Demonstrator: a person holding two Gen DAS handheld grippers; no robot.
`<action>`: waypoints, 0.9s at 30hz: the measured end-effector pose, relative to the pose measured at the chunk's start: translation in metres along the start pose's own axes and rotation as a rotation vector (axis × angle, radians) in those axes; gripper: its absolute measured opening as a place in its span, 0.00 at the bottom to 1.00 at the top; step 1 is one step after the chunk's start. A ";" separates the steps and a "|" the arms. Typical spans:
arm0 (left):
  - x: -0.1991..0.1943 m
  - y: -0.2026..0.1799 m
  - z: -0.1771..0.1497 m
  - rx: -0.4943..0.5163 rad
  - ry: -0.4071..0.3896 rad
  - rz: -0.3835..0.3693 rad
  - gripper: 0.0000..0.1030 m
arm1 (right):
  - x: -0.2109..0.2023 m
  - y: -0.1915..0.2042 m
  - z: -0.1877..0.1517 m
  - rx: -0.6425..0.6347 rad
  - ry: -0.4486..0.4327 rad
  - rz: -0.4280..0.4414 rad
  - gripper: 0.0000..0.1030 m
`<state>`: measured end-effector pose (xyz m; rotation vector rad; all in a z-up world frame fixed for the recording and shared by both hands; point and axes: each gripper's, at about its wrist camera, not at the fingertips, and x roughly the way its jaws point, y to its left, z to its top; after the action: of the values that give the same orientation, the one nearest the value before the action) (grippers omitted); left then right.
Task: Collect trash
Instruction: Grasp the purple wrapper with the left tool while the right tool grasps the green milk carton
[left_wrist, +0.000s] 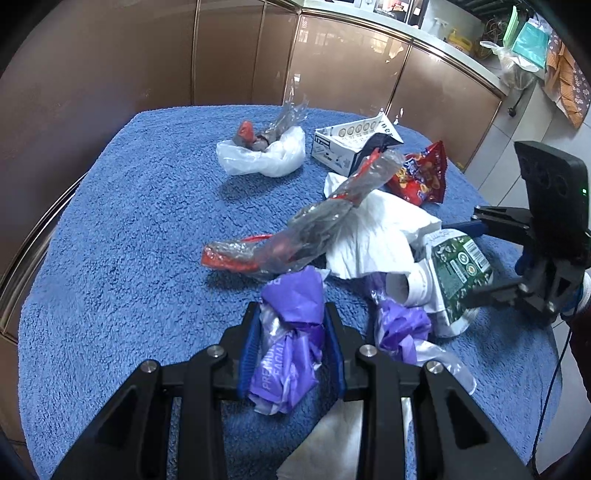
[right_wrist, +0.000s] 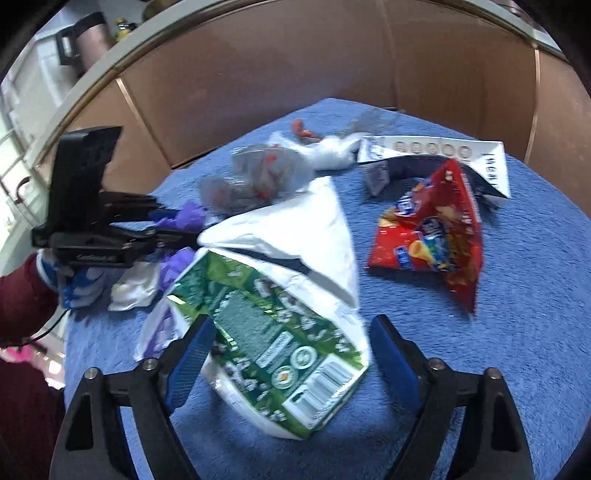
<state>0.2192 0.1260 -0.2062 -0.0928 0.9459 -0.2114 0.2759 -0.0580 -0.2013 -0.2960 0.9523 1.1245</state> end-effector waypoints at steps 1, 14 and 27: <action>0.001 -0.001 0.000 -0.001 0.001 0.003 0.30 | -0.001 0.003 -0.002 -0.012 0.006 0.006 0.84; 0.004 -0.003 -0.002 -0.018 -0.005 0.010 0.30 | -0.016 0.042 -0.024 -0.112 0.045 -0.017 0.88; -0.003 0.006 -0.009 -0.037 -0.011 0.000 0.30 | 0.031 0.070 -0.006 -0.303 0.167 -0.126 0.94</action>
<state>0.2115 0.1323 -0.2102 -0.1283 0.9391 -0.1932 0.2160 -0.0113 -0.2117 -0.6957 0.8943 1.1390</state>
